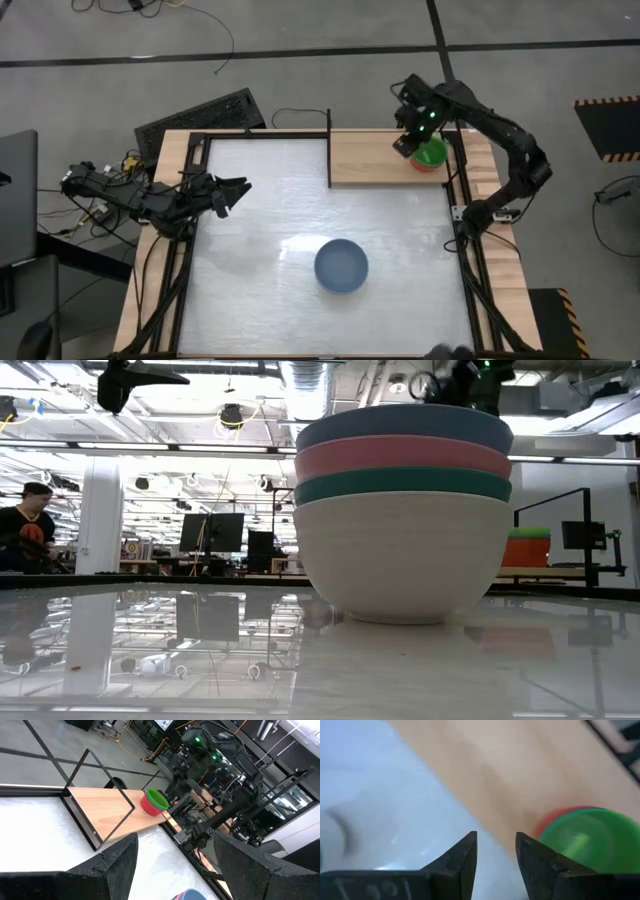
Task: Place and stack bowls onto a shelf
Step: Put the blue bowl on the shelf
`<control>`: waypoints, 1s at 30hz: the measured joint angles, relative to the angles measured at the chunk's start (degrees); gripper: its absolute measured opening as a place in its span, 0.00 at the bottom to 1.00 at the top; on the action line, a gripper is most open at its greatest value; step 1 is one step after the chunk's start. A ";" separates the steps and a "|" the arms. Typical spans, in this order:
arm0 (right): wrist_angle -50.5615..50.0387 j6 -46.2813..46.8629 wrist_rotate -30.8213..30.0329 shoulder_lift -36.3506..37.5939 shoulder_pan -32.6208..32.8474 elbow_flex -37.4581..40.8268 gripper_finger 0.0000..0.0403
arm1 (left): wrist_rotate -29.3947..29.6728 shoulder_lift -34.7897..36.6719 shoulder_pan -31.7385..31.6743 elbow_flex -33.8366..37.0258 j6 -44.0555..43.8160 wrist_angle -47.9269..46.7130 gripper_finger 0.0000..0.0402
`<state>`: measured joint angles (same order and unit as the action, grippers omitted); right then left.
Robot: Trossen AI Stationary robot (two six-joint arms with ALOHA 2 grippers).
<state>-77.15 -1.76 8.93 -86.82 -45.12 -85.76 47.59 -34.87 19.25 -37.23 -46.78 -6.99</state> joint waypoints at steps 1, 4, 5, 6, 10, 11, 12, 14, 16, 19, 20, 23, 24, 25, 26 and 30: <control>-0.07 0.87 0.00 0.04 2.40 0.00 0.40 | -0.02 0.00 0.02 0.00 0.00 -0.02 0.61; 0.05 3.25 0.07 0.04 10.26 0.00 0.40 | -0.02 -0.01 0.00 0.00 -0.54 -0.02 0.61; 0.05 3.76 0.07 0.04 12.94 0.00 0.40 | -0.03 0.00 0.02 0.00 -0.74 0.00 0.61; 0.16 4.38 0.06 0.04 15.83 0.00 0.40 | -0.12 0.00 0.01 0.00 -0.81 -0.02 0.61; 4.03 8.85 -2.87 -0.13 27.11 0.00 0.40 | -0.20 -0.01 0.00 0.00 -0.85 -0.02 0.61; 5.64 10.21 -3.86 -0.14 29.66 0.00 0.40 | -0.20 -0.01 0.01 0.00 -0.85 -0.05 0.61; 7.52 11.65 -4.74 -0.14 32.08 0.00 0.40 | -0.20 -0.02 0.00 0.00 -0.85 -0.04 0.61; 11.57 14.41 -6.33 -0.14 36.57 0.00 0.40 | -0.35 -0.02 0.00 0.00 -0.85 -0.08 0.61; 14.99 16.69 -8.31 -0.14 40.45 0.00 0.40 | -0.71 0.00 0.01 0.00 -0.85 -0.10 0.61; 18.15 18.28 -11.77 -0.14 45.29 0.00 0.40 | -0.79 -0.02 0.02 0.00 -0.83 -0.15 0.61; 18.74 18.32 -12.80 -0.24 46.71 0.00 0.40 | -0.79 -0.02 0.02 0.00 -0.83 -0.19 0.61; 19.45 17.99 -15.22 -1.69 50.35 0.00 0.40 | -0.86 0.00 0.01 0.00 -0.85 -0.68 0.61; 19.12 17.97 -15.57 -2.31 51.28 0.06 0.40 | -1.09 0.00 0.01 0.00 -0.84 -1.11 0.61; 19.27 17.95 -15.65 -3.24 52.04 0.07 0.40 | -1.53 0.00 0.00 0.00 -0.85 -1.53 0.61; 19.94 17.97 -15.65 -4.00 52.69 0.03 0.40 | -2.04 0.00 0.00 0.00 -0.85 -1.88 0.61; 21.72 16.60 -15.67 -7.77 55.01 0.02 0.40 | -3.44 0.00 0.01 0.00 -0.95 -3.32 0.61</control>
<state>-55.43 14.83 -6.74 -94.59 9.89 -85.73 44.15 -34.87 19.26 -37.23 -47.73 -10.31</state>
